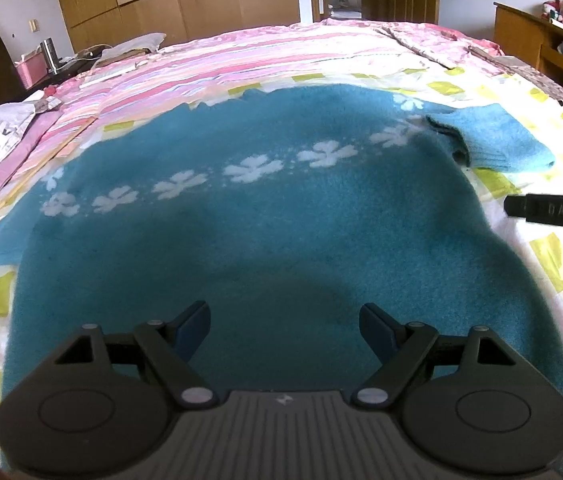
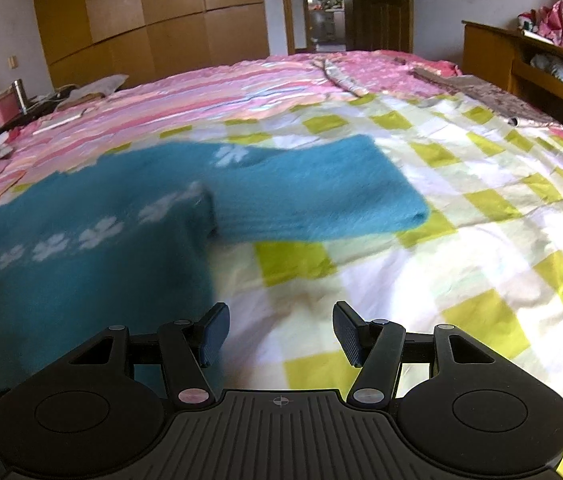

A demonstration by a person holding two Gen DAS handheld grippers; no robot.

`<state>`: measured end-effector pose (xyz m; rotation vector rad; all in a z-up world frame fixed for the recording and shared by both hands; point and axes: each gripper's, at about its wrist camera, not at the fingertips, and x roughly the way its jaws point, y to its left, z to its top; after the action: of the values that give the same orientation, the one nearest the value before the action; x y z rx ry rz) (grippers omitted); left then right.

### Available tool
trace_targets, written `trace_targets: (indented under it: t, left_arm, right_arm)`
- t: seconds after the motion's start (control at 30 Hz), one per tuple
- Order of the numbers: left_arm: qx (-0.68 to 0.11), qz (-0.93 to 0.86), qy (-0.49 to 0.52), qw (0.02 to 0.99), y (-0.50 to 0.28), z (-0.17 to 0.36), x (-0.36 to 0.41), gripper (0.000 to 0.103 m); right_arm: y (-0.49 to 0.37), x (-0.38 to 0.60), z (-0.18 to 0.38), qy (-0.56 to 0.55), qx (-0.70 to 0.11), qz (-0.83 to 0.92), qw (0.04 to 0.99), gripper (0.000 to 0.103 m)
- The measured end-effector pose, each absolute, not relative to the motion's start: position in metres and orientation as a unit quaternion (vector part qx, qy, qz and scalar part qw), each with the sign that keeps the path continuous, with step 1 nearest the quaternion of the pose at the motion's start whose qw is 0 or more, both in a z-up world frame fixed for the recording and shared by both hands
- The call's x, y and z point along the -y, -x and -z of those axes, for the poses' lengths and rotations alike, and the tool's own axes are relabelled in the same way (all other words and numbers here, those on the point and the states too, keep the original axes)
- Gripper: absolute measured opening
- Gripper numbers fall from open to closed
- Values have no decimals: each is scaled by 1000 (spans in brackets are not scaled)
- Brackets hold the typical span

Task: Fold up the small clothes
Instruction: 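Move the right tool to the sweater sleeve cuff and close on it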

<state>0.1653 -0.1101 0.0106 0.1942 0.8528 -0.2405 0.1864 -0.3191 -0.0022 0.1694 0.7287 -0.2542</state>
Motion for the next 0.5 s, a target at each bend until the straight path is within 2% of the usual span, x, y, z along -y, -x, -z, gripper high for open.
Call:
trace_targets:
  t: [0.5]
  left_arm:
    - [-415, 123, -78, 898, -176, -3, 104, 87]
  right_arm:
    - [-236, 293, 19, 125, -315, 98, 936, 57]
